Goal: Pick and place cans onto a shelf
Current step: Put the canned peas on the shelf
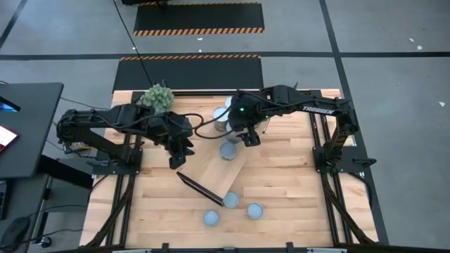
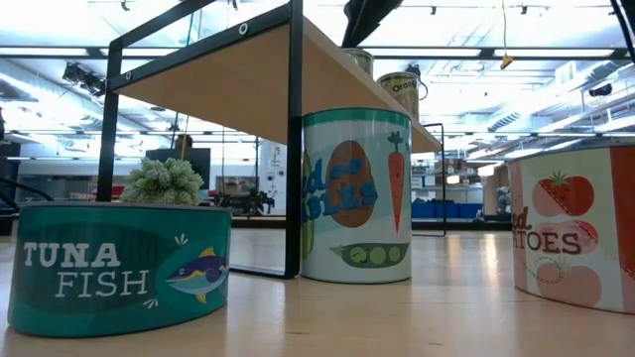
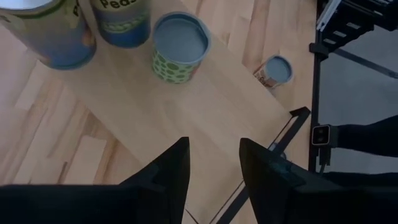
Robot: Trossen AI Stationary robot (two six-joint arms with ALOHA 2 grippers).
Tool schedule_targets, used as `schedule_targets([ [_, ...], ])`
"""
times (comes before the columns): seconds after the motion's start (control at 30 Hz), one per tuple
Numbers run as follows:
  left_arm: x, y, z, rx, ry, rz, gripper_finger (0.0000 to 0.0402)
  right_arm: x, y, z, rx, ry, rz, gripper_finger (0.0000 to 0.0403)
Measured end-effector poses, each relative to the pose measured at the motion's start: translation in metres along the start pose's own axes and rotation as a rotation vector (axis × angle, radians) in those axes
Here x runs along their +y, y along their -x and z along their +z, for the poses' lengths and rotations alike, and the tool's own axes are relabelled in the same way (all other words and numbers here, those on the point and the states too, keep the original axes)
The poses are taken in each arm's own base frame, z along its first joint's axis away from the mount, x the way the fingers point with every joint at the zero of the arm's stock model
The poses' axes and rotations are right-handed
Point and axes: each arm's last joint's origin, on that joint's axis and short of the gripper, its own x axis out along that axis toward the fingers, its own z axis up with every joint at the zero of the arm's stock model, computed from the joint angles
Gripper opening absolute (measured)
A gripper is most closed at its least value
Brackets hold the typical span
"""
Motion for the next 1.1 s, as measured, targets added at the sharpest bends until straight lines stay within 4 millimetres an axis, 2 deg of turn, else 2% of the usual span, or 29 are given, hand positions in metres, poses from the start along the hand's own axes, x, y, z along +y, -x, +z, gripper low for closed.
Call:
schedule_targets([
  [0.27, -0.001, 0.0, 0.0, 0.001, -0.003, -0.002, 0.0146, -0.012, -0.008, -0.004, -0.015, -0.101, 0.033, 0.0366],
  [0.5, -0.001, 0.0, 0.0, 0.001, -0.003, -0.003, 0.0146, -0.014, -0.016, -0.007, -0.01, -0.12, 0.036, 0.039],
  [0.9, -0.001, 0.0, 0.0, 0.002, 0.005, -0.003, 0.0146, -0.013, -0.032, -0.011, 0.013, -0.194, 0.001, 0.0386],
  [1.1, -0.001, 0.0, 0.0, 0.002, 0.004, -0.004, 0.0146, -0.014, -0.032, -0.011, 0.02, -0.278, -0.038, 0.0353],
])
